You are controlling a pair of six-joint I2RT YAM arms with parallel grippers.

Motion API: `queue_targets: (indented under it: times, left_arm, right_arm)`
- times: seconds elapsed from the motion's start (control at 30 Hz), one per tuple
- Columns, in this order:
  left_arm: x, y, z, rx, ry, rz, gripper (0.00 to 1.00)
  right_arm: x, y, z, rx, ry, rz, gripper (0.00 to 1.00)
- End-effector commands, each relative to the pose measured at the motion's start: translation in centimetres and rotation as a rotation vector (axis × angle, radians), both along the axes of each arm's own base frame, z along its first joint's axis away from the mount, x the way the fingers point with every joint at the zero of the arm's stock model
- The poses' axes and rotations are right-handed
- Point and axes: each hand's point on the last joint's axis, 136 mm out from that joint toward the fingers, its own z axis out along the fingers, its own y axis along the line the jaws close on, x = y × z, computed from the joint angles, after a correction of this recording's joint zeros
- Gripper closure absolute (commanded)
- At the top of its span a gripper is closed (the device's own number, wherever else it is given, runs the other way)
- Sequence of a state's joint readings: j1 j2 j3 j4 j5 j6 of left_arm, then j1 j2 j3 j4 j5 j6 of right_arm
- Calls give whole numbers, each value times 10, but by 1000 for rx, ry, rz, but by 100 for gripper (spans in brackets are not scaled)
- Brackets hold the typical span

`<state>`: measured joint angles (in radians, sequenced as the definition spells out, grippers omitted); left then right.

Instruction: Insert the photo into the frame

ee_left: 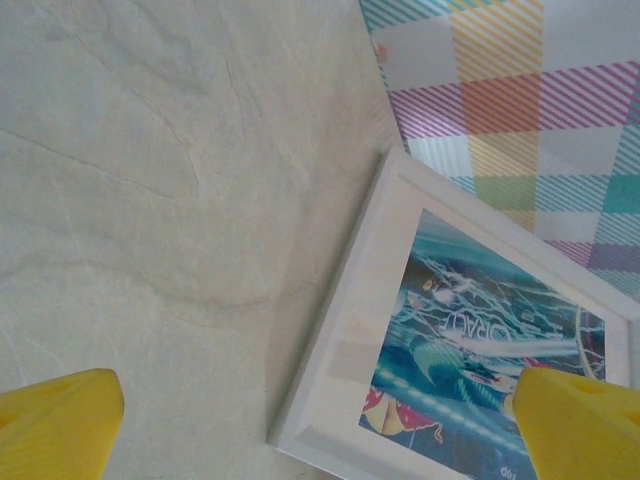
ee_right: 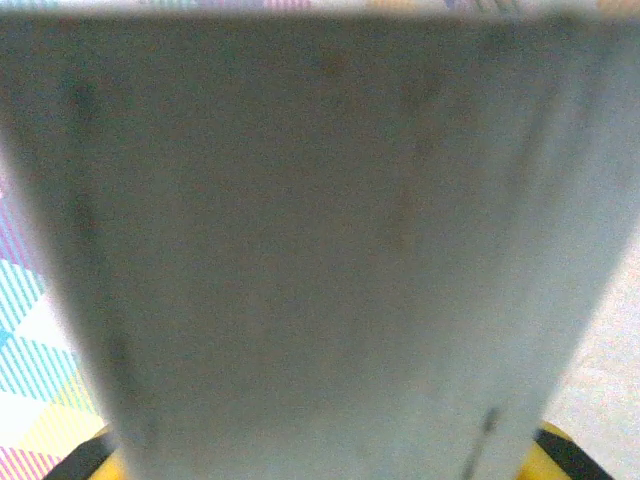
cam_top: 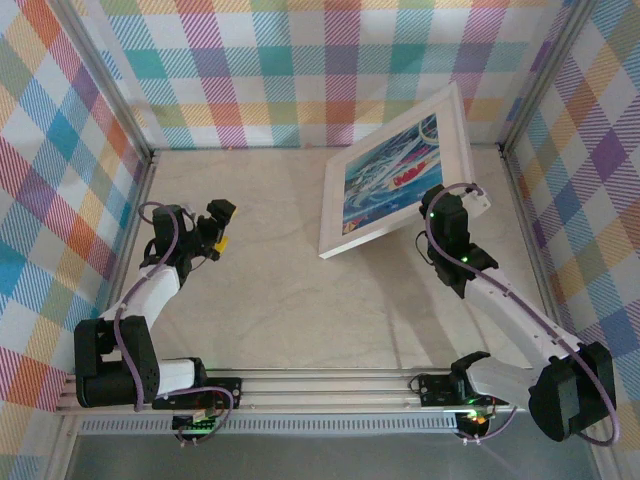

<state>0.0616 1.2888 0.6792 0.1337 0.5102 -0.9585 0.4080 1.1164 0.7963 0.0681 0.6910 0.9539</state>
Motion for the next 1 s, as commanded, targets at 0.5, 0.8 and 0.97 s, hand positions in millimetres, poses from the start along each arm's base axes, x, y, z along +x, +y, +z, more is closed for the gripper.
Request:
queue_targets:
  times: [0.5, 0.8, 0.97]
  left_arm:
    - [17, -26, -28, 68, 75, -106, 0]
    - [38, -23, -10, 136, 48, -132, 0]
    - [52, -27, -2, 112, 29, -145, 0]
  right_arm:
    - [1, -12, -123, 134, 345, 101, 100]
    - [-9, -7, -151, 186, 477, 328, 100]
    - [-4, 7, -163, 240, 518, 445, 100]
